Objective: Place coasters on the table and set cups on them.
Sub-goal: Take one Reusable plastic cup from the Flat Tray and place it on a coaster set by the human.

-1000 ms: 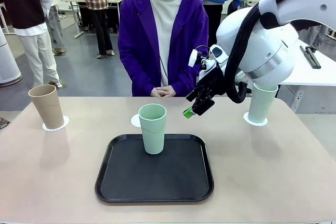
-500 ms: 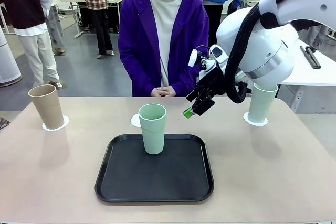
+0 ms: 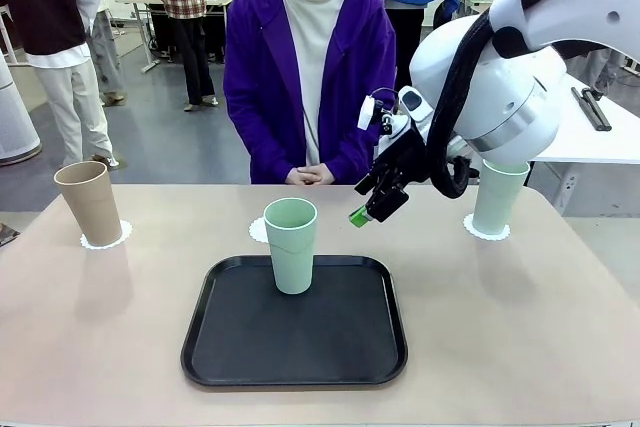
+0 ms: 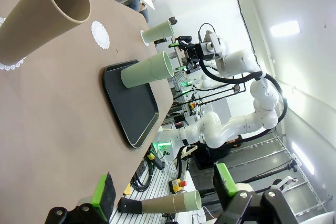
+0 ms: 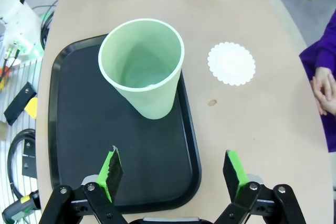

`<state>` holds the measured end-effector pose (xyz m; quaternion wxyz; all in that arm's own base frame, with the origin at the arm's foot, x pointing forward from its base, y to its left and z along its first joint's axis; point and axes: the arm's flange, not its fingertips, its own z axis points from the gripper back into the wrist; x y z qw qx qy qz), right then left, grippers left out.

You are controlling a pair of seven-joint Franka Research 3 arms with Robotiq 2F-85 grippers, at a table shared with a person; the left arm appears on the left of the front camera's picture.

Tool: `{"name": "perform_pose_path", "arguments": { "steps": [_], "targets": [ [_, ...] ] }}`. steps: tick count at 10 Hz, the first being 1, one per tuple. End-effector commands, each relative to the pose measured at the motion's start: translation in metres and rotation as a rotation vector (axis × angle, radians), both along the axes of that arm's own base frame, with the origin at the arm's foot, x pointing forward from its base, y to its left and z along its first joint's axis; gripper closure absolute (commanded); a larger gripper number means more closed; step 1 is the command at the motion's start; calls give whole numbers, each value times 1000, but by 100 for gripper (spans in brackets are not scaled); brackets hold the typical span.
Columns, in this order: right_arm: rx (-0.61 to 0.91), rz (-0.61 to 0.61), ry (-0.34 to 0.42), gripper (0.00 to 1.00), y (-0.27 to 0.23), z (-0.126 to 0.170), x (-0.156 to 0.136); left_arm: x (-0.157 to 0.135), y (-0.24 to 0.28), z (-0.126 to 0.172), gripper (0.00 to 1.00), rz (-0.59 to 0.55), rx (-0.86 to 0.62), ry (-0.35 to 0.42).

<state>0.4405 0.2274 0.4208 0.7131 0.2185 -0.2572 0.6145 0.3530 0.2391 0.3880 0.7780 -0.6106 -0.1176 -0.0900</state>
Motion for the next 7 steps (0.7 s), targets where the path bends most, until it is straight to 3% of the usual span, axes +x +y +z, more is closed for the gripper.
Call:
{"name": "perform_pose_path", "arguments": {
  "steps": [1, 4, 5, 6, 7],
  "targets": [
    [-30, -10, 13, 0, 0, 1, 0, -2, 0, 2, 0, 4, -4, -6],
    [-12, 3, -1, 0, 1, 0, 0, -2, 0, 2, 0, 4, -4, -6],
    [161, 63, 40, 0, -7, -6, 4, -2, 0, 2, 0, 4, -4, -6],
    [264, 100, 25, 0, -13, -20, 8, -2, 0, 2, 0, 4, -4, -6],
    [323, 113, -37, 0, -18, -41, 12, -2, 0, 2, 0, 4, -4, -6]
  ]
}}
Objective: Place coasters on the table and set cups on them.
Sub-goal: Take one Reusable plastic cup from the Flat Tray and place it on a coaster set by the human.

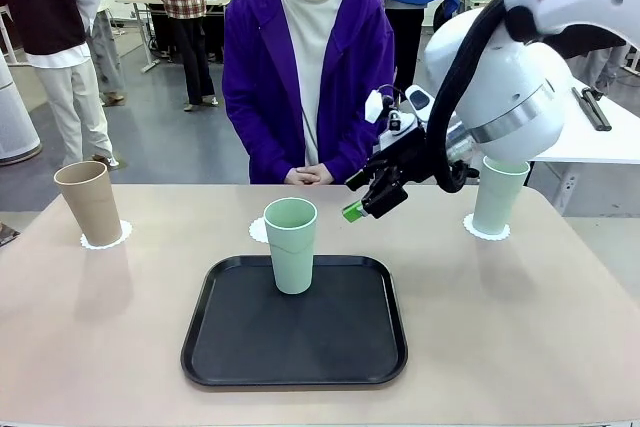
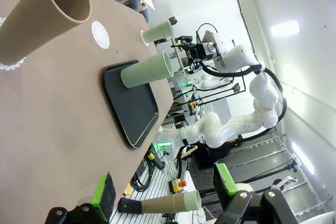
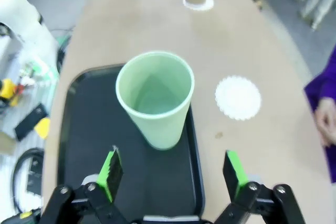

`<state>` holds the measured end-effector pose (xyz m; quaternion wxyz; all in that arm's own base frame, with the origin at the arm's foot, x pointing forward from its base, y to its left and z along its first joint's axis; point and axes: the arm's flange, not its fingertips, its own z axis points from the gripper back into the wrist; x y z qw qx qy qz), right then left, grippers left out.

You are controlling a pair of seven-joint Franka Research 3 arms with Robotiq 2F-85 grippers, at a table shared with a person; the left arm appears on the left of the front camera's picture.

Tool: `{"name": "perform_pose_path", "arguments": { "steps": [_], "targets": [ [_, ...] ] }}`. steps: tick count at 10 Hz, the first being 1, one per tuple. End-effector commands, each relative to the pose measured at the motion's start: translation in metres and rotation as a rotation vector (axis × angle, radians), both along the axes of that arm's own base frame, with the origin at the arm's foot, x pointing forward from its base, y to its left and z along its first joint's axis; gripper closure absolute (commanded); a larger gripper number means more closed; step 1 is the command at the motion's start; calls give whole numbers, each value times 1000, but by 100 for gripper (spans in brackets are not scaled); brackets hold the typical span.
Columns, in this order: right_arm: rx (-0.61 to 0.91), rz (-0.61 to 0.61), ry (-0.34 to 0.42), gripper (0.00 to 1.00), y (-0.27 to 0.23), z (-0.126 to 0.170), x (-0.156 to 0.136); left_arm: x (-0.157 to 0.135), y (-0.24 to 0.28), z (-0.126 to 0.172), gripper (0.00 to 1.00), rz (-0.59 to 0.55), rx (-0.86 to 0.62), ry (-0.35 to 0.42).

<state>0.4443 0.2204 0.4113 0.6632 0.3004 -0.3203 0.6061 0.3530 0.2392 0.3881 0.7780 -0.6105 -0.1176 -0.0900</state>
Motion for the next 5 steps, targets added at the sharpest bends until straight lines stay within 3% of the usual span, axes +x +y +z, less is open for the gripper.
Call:
{"name": "perform_pose_path", "arguments": {
  "steps": [1, 5],
  "targets": [
    [173, 47, -34, 0, -13, -49, 11, -2, 0, 2, 0, 4, -4, -6],
    [346, 12, -100, 0, -12, -100, 11, -2, 0, 2, 0, 4, -4, -6]
  ]
}}
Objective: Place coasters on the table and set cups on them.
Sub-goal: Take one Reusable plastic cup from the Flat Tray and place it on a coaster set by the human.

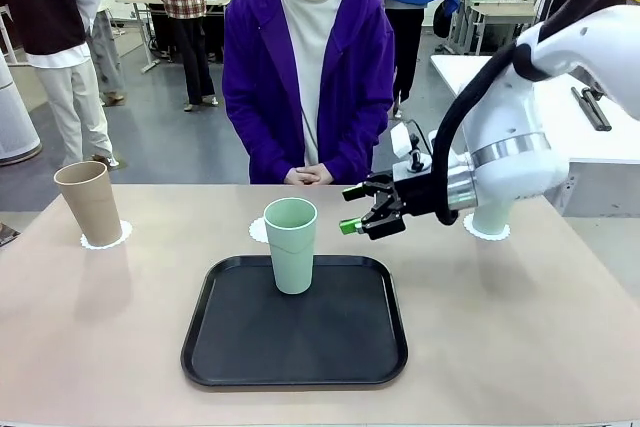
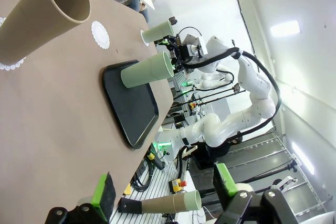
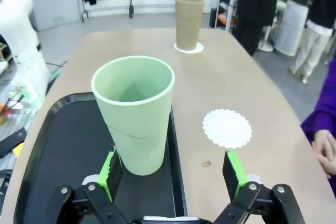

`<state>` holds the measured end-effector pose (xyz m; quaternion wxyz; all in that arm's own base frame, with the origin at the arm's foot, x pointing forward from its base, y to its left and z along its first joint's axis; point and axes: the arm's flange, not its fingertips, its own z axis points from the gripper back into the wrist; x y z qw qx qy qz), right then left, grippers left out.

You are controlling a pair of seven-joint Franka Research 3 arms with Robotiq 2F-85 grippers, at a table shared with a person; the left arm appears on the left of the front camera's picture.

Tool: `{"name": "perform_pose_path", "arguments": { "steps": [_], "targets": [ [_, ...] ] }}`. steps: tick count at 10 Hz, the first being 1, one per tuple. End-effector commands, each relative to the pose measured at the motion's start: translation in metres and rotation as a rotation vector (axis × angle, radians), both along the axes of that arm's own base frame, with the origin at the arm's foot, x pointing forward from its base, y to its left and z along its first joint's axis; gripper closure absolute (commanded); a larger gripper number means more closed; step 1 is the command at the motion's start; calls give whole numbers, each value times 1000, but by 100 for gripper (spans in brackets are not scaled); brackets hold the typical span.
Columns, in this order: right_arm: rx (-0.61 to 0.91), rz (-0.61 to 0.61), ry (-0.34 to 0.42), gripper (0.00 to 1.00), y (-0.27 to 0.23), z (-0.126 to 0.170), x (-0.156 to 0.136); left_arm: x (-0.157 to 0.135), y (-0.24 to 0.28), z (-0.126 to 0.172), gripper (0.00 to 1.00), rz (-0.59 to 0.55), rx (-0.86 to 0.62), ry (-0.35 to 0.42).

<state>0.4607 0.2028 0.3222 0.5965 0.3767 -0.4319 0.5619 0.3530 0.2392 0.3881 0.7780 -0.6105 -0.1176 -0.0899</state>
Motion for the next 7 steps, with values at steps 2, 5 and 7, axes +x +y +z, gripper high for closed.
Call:
{"name": "perform_pose_path", "arguments": {
  "steps": [2, 5, 7],
  "targets": [
    [49, 17, 15, 0, 7, -21, -11, -2, 0, 2, 0, 4, -4, -6],
    [34, 20, 19, 0, 6, -17, -4, -2, 0, 2, 0, 4, -4, -6],
    [34, 20, 19, 0, 6, -17, -4, -2, 0, 2, 0, 4, -4, -6]
  ]
}}
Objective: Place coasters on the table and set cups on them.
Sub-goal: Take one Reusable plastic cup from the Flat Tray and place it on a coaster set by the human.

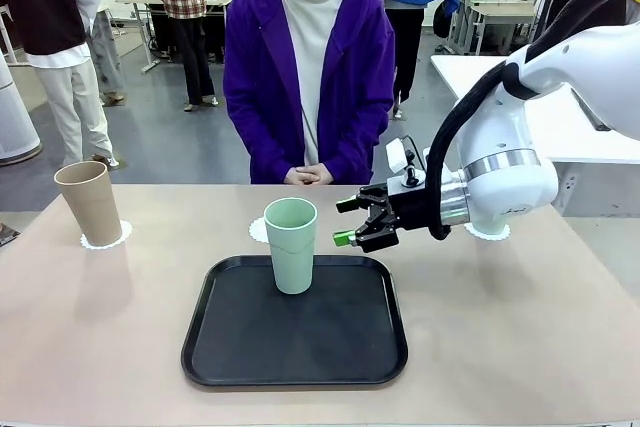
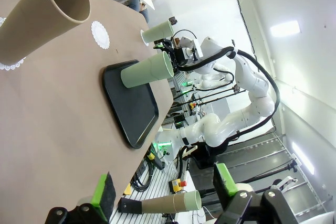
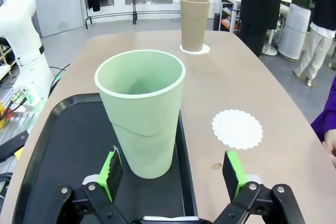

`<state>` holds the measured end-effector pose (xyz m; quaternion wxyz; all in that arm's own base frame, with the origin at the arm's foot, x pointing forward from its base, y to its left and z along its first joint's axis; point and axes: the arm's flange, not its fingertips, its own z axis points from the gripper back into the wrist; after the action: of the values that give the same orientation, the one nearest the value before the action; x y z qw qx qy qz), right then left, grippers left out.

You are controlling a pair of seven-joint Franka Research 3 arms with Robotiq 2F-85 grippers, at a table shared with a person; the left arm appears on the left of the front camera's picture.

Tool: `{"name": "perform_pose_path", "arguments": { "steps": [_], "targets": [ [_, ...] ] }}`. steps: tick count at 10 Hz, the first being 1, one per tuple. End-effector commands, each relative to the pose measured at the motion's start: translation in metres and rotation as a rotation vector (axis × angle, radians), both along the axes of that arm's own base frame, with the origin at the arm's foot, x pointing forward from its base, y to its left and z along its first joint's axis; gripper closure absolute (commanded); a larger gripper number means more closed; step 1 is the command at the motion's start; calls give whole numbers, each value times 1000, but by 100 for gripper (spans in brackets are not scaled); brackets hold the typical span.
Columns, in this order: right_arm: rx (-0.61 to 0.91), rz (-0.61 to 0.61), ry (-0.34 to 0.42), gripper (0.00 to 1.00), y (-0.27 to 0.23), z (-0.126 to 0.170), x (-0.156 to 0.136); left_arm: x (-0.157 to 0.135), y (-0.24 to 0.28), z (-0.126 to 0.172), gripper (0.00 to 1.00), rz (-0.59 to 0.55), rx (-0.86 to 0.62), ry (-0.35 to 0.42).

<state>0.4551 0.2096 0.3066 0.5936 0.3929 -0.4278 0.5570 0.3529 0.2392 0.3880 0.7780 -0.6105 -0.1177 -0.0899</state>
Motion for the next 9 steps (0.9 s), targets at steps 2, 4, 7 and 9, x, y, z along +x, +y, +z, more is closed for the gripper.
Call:
{"name": "perform_pose_path", "arguments": {
  "steps": [2, 4, 7, 9],
  "targets": [
    [0, 0, 0, 0, 0, 0, 0, -2, 0, 2, 0, 4, -4, -6],
    [98, 18, 106, 0, -3, -8, -3, -2, 0, 2, 0, 4, -4, -6],
    [157, 53, 186, 0, -3, -26, -10, -2, 0, 2, 0, 4, -4, -6],
    [164, 71, 189, 0, 4, -42, -11, -2, 0, 2, 0, 4, -4, -6]
  ]
}}
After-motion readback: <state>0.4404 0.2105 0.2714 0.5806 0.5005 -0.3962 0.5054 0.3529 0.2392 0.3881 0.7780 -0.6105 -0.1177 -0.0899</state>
